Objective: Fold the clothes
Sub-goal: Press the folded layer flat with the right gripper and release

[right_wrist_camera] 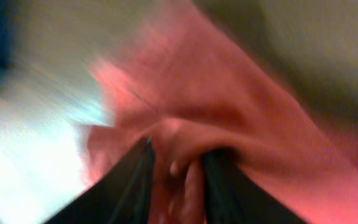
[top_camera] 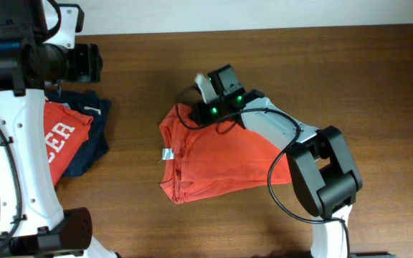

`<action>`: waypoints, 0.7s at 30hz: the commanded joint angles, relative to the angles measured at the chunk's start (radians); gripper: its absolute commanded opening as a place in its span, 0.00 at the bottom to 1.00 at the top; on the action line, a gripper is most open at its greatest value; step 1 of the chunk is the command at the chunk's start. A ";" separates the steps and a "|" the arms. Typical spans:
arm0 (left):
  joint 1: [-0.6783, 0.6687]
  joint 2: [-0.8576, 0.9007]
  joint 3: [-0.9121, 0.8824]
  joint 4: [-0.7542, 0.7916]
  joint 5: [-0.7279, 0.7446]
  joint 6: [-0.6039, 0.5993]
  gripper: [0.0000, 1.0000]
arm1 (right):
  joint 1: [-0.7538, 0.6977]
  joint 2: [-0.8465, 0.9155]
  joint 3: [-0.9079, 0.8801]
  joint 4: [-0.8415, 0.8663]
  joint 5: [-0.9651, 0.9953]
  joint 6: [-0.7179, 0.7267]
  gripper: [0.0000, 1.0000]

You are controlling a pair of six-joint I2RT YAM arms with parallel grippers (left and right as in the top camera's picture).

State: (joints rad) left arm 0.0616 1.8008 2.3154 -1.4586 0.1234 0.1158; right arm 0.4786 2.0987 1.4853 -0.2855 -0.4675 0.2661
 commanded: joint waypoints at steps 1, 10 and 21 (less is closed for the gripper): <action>0.005 -0.011 0.010 -0.002 0.011 0.010 0.68 | -0.008 -0.011 0.031 0.123 -0.246 0.019 0.29; 0.005 -0.011 0.010 -0.004 0.011 0.010 0.68 | -0.095 -0.032 0.159 -0.115 -0.235 0.034 0.29; 0.004 -0.002 0.010 0.005 0.077 0.010 0.68 | -0.087 -0.033 0.223 -0.825 -0.093 -0.144 0.27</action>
State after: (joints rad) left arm 0.0616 1.8008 2.3154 -1.4605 0.1501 0.1162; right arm 0.3454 2.0956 1.6989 -1.0924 -0.6456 0.2043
